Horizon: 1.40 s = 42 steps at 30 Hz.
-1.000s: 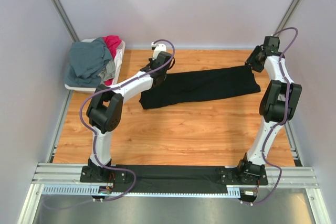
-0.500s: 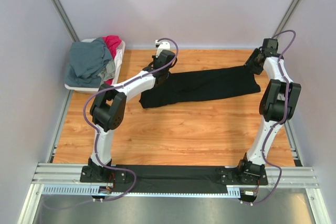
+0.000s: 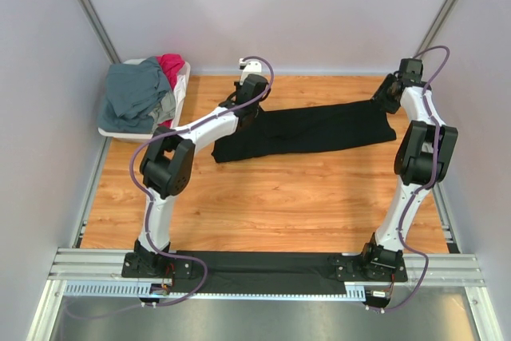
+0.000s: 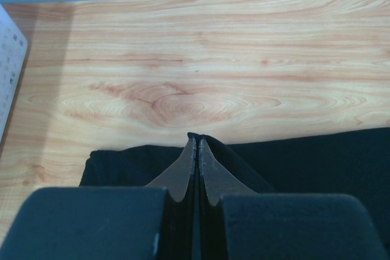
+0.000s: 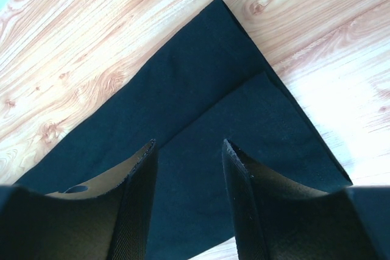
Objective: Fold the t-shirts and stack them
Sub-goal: Fold the tshirt
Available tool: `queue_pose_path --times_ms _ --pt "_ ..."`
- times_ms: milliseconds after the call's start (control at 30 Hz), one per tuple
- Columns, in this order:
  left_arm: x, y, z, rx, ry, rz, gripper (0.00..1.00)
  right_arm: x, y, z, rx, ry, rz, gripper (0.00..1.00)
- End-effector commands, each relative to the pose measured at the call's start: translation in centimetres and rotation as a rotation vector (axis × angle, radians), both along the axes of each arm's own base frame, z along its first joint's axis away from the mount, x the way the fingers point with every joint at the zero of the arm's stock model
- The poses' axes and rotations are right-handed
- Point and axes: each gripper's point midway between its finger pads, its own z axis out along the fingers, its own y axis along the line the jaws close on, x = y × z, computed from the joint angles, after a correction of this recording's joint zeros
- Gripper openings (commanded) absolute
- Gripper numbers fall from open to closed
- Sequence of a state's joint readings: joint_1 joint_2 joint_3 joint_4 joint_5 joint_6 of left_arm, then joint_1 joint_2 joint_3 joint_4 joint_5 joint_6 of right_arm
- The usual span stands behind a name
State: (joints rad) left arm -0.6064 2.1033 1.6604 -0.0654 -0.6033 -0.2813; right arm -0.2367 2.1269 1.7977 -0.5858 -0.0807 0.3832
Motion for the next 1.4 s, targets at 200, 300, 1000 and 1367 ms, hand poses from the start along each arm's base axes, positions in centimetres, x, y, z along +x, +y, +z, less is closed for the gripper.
queue_pose_path --times_ms 200,300,1000,1367 --pt "0.9 -0.8 0.5 -0.020 -0.042 -0.009 0.00 0.5 0.1 -1.1 -0.006 0.006 0.021 0.49" --pt "0.8 -0.7 -0.3 -0.021 -0.031 0.002 0.00 0.6 0.1 -1.6 -0.004 0.014 0.027 0.49" --pt "-2.5 0.3 4.9 -0.122 0.036 0.017 0.86 1.6 10.3 4.4 -0.015 -0.179 0.455 0.50" --pt "-14.4 2.4 1.4 -0.406 0.329 -0.022 0.82 -3.1 29.1 7.9 0.009 -0.306 0.934 0.51"
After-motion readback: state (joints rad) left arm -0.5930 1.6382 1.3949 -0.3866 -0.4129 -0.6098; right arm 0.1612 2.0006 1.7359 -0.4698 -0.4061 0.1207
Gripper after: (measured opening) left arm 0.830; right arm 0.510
